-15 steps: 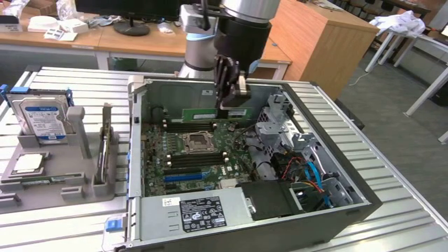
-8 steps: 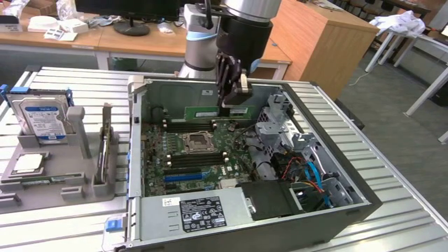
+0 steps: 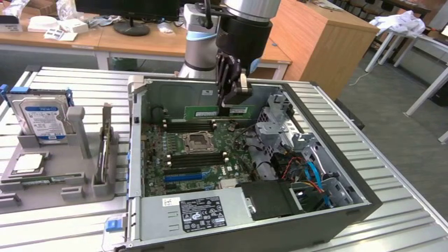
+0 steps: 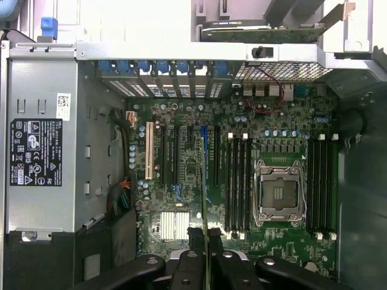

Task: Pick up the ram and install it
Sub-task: 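Insert the ram into the slot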

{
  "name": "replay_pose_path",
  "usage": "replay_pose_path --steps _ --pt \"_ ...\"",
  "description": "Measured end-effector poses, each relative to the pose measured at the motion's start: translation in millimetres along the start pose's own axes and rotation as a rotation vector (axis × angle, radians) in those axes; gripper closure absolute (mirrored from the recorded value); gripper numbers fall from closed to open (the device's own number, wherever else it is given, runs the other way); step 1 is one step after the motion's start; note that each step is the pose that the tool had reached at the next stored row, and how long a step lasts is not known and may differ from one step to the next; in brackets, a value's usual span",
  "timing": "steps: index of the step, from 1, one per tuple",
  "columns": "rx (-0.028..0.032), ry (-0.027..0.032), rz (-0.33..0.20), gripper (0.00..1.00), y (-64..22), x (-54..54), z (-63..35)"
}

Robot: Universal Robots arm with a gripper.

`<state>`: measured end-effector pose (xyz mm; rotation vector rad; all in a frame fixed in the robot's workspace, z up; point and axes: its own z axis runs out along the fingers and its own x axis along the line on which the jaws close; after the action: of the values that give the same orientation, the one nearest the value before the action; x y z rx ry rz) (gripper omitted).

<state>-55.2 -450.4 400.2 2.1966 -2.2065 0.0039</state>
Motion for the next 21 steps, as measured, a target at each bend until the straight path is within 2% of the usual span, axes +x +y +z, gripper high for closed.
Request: replay_pose_path --steps 11,21 --pt "0.0001 -0.0003 0.0 0.86 -0.1 -0.2 0.7" --pt "-0.0002 0.0 0.008 0.86 -0.3 -0.5 18.6"
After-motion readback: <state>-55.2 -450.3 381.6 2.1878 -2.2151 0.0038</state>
